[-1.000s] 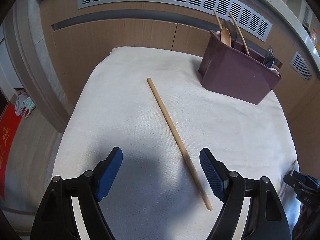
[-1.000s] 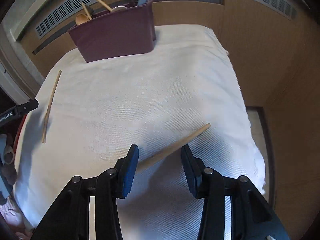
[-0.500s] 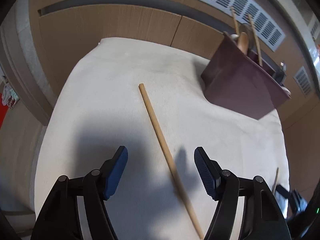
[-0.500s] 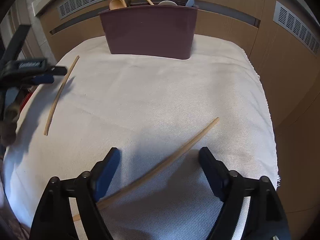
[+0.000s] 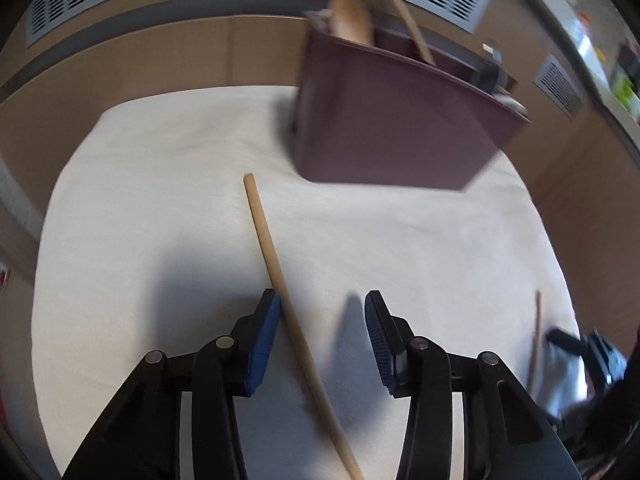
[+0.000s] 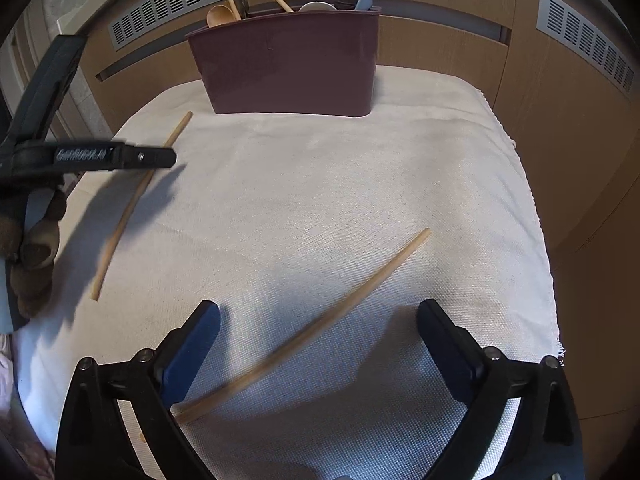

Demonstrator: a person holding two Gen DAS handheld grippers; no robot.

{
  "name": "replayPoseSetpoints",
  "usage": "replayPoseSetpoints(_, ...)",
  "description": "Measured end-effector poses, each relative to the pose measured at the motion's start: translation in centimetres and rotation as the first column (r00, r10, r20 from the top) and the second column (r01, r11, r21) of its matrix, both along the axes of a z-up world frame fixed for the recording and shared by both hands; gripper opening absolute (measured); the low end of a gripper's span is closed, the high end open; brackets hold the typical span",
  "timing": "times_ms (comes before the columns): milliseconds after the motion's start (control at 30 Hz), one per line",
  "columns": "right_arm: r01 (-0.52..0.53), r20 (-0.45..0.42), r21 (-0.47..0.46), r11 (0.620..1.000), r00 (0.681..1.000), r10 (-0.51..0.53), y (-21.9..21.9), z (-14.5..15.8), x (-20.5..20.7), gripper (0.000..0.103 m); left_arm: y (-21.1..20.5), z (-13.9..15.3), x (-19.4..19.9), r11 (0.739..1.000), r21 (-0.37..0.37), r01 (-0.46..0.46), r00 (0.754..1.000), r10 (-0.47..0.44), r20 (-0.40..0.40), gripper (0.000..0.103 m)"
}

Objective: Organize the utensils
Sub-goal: 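Move the left gripper over one chopstick while the right gripper approaches the other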

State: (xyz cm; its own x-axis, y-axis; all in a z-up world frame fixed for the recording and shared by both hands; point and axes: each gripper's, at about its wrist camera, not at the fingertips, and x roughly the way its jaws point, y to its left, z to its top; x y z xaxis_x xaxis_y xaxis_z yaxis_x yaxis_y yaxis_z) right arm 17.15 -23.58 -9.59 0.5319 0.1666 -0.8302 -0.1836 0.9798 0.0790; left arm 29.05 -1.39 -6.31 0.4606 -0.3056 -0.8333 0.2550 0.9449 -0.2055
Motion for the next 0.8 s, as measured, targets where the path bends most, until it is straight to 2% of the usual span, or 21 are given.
replayPoseSetpoints(233,0.008,0.005,0.013,1.0,1.0,-0.008,-0.1,-0.1,0.1,0.097,-1.8,-0.1,-4.6,0.991,0.066,0.117,0.993,-0.115,-0.036,0.045)
replayPoseSetpoints(300,0.0,0.007,0.0,1.0,1.0,0.0,0.1,-0.1,0.3,0.093,-1.8,-0.3,-5.5,0.988,0.093,0.126,0.991,-0.121,-0.054,0.045)
replayPoseSetpoints(367,-0.012,0.021,-0.031,0.999,1.0,0.012,0.5,0.0,0.4,0.075,-1.2,-0.4,-5.9,0.988,0.114,0.099,0.994,-0.093,-0.064,0.045)
replayPoseSetpoints(467,-0.029,0.034,-0.07,0.997,0.999,0.031,1.1,0.2,0.7,0.066,0.2,-0.4,-5.6,0.994,0.103,0.037,0.996,-0.027,-0.089,0.045)
replayPoseSetpoints(567,-0.032,0.045,-0.078,0.996,0.998,0.035,1.3,0.2,0.6,0.065,0.8,-0.2,-4.5,0.995,0.096,-0.014,0.995,0.024,-0.101,0.045)
replayPoseSetpoints(700,-0.03,0.049,-0.062,0.998,0.998,0.033,0.9,0.2,0.2,0.065,0.4,-0.2,-2.6,0.994,0.104,-0.022,0.995,0.032,-0.096,0.045)
replayPoseSetpoints(800,-0.021,0.051,-0.053,0.998,0.998,0.024,0.5,0.2,0.0,0.065,0.0,-0.1,-0.7,0.997,0.072,-0.028,0.994,0.036,-0.104,0.044)
